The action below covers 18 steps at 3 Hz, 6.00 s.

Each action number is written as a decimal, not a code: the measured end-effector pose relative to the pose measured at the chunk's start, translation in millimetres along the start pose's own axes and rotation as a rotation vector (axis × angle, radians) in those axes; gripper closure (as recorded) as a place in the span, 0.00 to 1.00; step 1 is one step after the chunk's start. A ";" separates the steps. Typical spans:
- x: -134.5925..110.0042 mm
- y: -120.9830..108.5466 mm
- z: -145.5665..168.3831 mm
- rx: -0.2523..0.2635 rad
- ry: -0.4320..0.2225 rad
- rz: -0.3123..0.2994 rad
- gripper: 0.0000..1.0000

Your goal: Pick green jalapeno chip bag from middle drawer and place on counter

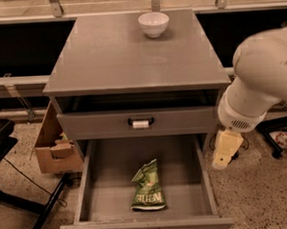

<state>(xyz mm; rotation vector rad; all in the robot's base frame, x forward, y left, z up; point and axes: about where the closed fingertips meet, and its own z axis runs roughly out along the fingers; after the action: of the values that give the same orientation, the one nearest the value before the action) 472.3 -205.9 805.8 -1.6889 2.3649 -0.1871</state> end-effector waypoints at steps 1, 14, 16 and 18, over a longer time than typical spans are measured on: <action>-5.6 -1.3 54.2 0.016 0.004 0.036 0.00; -182.7 97.9 435.6 -0.176 -0.116 0.051 1.00; -167.7 95.2 362.0 -0.108 -0.117 0.025 1.00; -119.3 59.7 201.8 -0.027 -0.054 0.050 1.00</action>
Offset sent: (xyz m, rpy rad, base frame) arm 0.0495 0.0349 -0.1236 0.0940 -0.0558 -0.0491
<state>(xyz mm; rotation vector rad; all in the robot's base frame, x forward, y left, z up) 506.7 -67.9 610.1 -1.6240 2.3772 -0.1010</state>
